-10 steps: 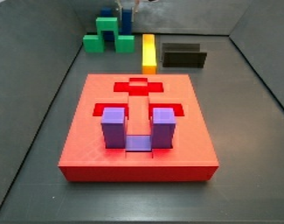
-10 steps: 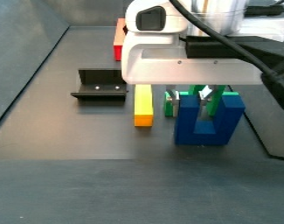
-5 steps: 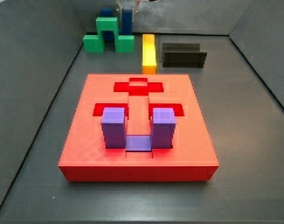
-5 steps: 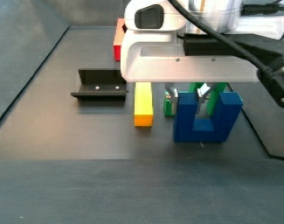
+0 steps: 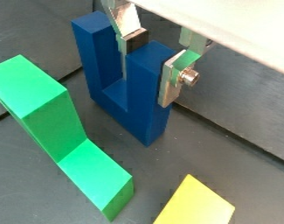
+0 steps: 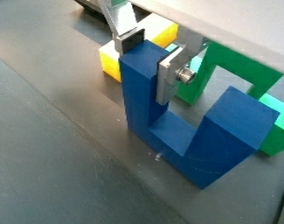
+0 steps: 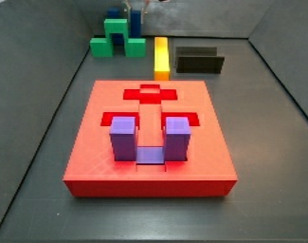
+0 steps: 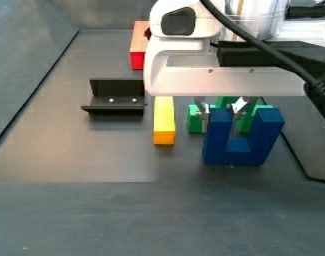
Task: Pick up the blue object. Move up. Move to above the board. Insert the blue object.
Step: Pick up the blue object, then move up.
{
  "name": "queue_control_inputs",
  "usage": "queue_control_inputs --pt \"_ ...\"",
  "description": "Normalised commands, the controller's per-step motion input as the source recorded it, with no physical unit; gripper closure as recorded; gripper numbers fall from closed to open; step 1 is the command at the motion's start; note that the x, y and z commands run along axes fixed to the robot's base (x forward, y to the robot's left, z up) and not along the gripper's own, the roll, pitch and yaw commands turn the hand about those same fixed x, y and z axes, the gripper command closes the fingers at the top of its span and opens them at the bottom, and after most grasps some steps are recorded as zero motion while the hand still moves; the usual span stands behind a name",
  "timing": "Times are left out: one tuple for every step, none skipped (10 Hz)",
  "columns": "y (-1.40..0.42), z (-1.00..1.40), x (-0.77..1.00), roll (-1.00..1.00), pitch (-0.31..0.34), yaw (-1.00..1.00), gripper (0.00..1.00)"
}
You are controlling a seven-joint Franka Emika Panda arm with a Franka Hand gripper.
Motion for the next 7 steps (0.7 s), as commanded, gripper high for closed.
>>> queue_control_inputs --pt "0.00 0.00 0.00 0.00 0.000 0.00 1.00" --pt "0.00 0.00 0.00 0.00 0.000 0.00 1.00" --pt "0.00 0.00 0.00 0.00 0.000 0.00 1.00" --pt "0.00 0.83 0.00 0.00 0.000 0.00 1.00" --pt "0.05 0.76 -0.01 0.01 0.022 0.04 1.00" --pt "0.05 0.63 -0.02 0.03 0.045 0.04 1.00" --pt "0.00 0.19 0.02 0.07 0.049 0.02 1.00"
